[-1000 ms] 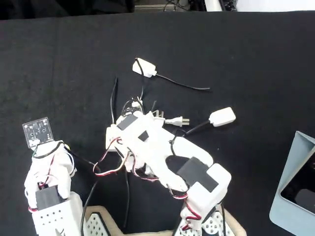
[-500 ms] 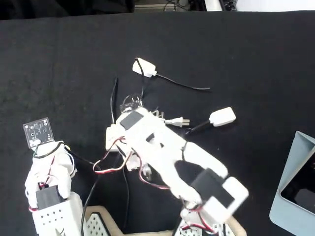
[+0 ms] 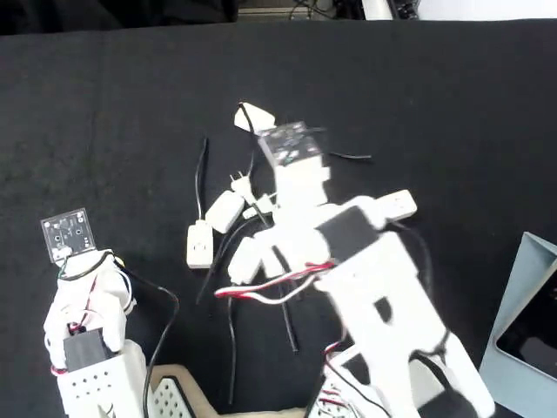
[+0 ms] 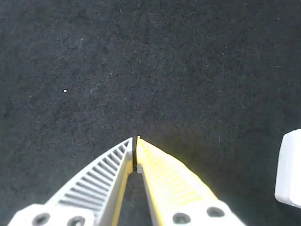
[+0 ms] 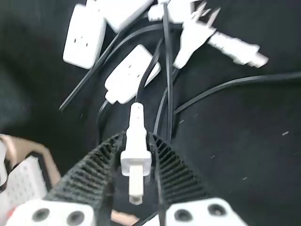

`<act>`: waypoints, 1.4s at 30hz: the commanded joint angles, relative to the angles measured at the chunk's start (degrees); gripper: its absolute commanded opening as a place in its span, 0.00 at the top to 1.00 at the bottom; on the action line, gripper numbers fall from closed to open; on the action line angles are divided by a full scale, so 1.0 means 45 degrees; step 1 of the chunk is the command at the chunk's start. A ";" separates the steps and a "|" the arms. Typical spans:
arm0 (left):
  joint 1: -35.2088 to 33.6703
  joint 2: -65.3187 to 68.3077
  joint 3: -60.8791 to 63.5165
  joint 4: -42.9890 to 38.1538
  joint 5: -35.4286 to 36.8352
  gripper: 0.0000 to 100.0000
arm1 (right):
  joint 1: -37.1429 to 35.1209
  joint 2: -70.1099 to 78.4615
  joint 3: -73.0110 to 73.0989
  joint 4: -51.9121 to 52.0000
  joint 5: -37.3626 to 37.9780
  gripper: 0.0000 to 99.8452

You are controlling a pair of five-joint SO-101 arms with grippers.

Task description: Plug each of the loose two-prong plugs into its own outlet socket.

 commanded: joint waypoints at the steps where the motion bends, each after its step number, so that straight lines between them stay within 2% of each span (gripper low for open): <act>1: 0.0068 -0.0117 -0.0147 -0.0234 -0.0117 0.97 | 0.1563 -0.0576 0.0088 -0.0215 0.0977 0.99; 6: 0.0068 -0.0117 -0.0147 -0.0234 -0.0117 0.97 | 0.3145 -0.0713 0.2100 -0.2071 0.2227 0.99; 10: 0.0068 -0.0117 -0.0127 -0.0234 -0.0117 0.97 | 0.4493 -0.1768 0.1495 -0.2442 0.2716 0.99; 20: 0.0068 -0.0117 0.0244 -0.0996 -0.0117 0.97 | 0.4962 -0.4894 -0.0049 -0.2774 0.2696 0.99; 25: 0.0068 -0.0117 0.0244 -0.0996 -0.0117 0.97 | 0.5998 -0.5656 -0.0029 -0.4044 0.2657 0.99; 28: 0.0068 -0.0117 0.0244 -0.0996 -0.0117 0.97 | 0.6056 -0.5988 0.0088 -0.4513 0.2657 0.99; 31: 0.0068 -0.0117 0.0244 -0.0996 -0.0117 0.97 | 0.6017 -0.6027 0.1436 -0.5040 0.2657 0.99; 35: 0.0068 -0.0117 0.0244 -0.0977 -0.0117 0.97 | 0.6037 -0.6046 0.4796 -0.6779 0.2813 0.99; 39: 0.0068 -0.0117 0.0244 -0.0977 -0.0117 0.97 | 0.5978 -0.6105 0.7590 -0.8107 0.4005 0.99; 42: 0.0068 -0.0117 0.0244 -0.0977 -0.0117 0.97 | 0.6037 -0.6046 0.8684 -0.8068 0.4689 0.99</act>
